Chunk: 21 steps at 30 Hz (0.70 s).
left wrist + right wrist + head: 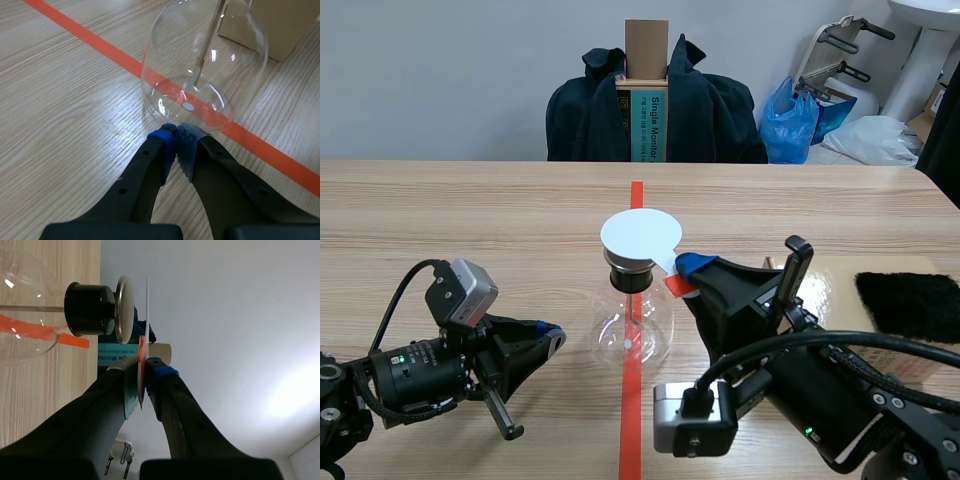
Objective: Do the electroscope experiment.
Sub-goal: 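Hold the plate still at the electroscope, then move the plate toward and away from the electroscope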
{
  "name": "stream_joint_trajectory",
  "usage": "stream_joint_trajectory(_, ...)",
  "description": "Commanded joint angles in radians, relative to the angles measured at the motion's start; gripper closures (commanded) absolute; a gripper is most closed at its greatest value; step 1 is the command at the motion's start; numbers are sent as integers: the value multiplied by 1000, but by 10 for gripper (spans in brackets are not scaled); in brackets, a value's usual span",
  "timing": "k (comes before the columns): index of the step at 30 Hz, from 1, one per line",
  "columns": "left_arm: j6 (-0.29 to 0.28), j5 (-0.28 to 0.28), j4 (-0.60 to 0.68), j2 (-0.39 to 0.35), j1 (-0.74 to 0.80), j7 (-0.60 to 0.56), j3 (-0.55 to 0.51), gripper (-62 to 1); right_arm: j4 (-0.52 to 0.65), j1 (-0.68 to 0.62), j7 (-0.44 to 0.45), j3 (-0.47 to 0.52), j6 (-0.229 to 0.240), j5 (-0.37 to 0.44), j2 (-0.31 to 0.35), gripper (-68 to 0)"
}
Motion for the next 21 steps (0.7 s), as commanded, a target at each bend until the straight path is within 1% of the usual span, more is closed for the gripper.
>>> stream_joint_trajectory(1, 2, -10, 10, 0, -13, -14, -1, -29, 13, 1, 0, 3, -14, 3, 7, -8)
stream_joint_trajectory(7, 2, -10, 10, 0, -13, -14, -1, -29, 13, 1, -2, 3, -14, 3, 7, -8)
stream_joint_trajectory(10, 2, -10, 10, 0, -13, -14, -1, -29, 13, 1, -21, 3, -14, 3, 7, -8)
stream_joint_trajectory(14, 2, -10, 10, 0, -13, -14, -1, -29, 13, 1, -79, 3, -14, 3, 7, -8)
stream_joint_trajectory(21, 2, -10, 10, 0, -13, -14, -1, -29, 13, 1, -229, 3, -14, 3, 7, -8)
